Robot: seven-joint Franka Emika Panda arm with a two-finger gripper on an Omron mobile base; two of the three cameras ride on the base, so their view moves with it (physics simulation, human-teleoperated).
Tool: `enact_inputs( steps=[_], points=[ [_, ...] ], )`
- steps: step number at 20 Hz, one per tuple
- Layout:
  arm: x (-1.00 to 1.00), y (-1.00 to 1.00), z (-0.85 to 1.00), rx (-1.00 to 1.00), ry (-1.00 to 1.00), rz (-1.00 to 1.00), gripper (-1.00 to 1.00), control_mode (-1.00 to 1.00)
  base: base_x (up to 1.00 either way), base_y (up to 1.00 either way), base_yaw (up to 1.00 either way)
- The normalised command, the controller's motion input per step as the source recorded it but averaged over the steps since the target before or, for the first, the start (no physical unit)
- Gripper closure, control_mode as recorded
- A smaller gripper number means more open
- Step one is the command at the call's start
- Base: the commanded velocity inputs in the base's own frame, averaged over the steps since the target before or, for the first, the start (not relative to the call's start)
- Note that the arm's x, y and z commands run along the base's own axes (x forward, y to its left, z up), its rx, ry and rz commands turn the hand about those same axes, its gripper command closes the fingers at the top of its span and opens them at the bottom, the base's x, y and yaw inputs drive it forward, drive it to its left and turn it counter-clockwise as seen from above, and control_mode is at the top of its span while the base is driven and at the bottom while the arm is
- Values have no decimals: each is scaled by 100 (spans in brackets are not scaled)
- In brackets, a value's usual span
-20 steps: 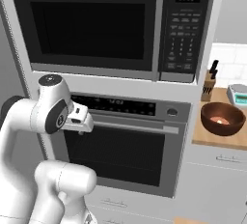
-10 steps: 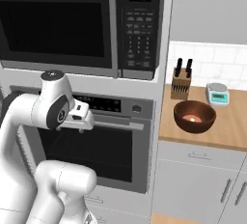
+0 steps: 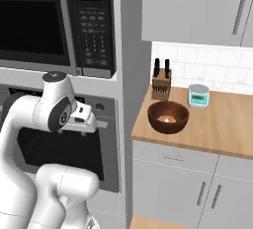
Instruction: Open the microwave, place the bowl with waffle inside the microwave, then close the microwave door and turn it on.
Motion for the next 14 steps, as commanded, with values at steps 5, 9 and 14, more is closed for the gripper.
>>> enact_inputs(
  steps=[5, 9, 14],
  points=[
    [0, 0, 0, 0, 0, 0, -100, 100, 0, -49, 15],
    [-1, -11, -3, 0, -4, 4, -100, -100, -1, -31, 11],
    [-13, -14, 2, 0, -30, 6, -100, -100, 0, 0, 0]
  ],
)
